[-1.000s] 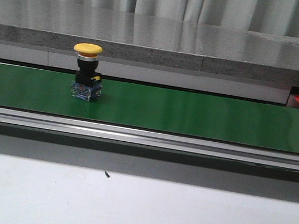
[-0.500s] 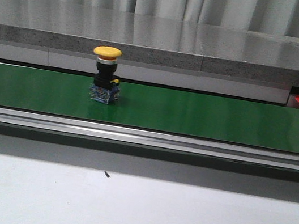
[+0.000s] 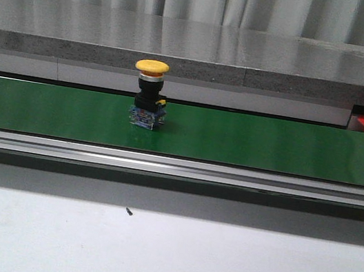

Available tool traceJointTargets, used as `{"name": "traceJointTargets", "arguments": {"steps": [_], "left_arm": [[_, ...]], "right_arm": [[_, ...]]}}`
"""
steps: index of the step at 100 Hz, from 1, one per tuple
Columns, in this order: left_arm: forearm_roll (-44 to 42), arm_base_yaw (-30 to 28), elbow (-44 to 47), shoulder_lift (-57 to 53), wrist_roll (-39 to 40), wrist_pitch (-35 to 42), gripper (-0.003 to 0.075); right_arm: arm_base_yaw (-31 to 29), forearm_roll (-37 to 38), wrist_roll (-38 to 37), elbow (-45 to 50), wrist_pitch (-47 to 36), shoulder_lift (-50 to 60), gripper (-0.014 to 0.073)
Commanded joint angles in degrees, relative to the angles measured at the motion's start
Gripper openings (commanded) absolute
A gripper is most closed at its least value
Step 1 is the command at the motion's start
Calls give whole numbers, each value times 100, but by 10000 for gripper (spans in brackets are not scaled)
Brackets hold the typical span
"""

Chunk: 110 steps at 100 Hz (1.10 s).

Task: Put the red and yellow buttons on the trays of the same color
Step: 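Lower the right gripper onto the yellow button on the belt and grasp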

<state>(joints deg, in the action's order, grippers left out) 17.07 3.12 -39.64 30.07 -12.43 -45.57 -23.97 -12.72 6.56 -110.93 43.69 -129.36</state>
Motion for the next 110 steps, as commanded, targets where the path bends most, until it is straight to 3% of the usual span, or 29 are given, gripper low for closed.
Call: {"name": "traceJointTargets", "arguments": {"steps": [1, 32, 65, 83, 110], "left_arm": [[130, 47, -157, 16, -19, 383, -20], [130, 47, -157, 16, -19, 383, -20], [130, 47, -157, 16, -19, 383, -20], [130, 47, -157, 16, -19, 383, -20], [130, 47, -157, 16, -19, 383, -20]], "right_arm": [[-48, -4, 55, -157, -74, 617, 544], [-38, 0, 175, 359, 70, 1484, 460], [287, -6, 607, 2246, -649, 3196, 454], [952, -6, 809, 2961, -610, 3972, 454], [2308, -6, 997, 3053, 67, 4449, 454]]}}
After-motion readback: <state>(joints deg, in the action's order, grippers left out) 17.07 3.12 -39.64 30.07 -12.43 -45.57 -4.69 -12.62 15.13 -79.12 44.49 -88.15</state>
